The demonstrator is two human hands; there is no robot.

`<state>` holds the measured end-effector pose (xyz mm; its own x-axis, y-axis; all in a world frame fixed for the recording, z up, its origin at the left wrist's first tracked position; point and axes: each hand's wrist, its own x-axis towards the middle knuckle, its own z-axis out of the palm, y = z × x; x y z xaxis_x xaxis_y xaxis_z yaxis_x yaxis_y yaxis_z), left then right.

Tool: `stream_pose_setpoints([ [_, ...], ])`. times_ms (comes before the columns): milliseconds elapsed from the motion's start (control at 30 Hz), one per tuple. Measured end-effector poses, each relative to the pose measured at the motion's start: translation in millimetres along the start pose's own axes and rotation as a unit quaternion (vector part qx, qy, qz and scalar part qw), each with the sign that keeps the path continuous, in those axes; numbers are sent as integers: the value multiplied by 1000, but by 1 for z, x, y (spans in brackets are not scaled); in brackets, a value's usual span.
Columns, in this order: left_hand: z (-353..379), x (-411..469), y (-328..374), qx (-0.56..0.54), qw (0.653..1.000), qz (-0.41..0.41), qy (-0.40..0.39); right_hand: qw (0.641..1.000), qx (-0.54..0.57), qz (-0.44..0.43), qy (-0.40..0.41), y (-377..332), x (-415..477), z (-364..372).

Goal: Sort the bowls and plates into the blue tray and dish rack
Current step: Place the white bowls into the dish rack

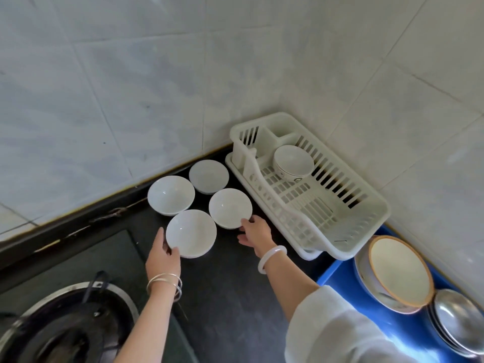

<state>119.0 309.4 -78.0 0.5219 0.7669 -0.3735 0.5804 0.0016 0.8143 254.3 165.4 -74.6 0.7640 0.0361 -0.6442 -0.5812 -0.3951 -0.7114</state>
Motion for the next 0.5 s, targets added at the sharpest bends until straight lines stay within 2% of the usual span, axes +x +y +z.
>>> stream_pose_setpoints([
  [167, -2, 5, -7, -51, 999, -12, -10, 996, 86, 7, 35, -2, 5, 6],
  [367, -3, 7, -10, -90, 995, -7, -35, 993, 89, -43, 57, -9, -13, -6],
  [500, -3, 9, -14, -131, 990, -8, -51, 992, 80, -89, 29, -23, -34, -8],
])
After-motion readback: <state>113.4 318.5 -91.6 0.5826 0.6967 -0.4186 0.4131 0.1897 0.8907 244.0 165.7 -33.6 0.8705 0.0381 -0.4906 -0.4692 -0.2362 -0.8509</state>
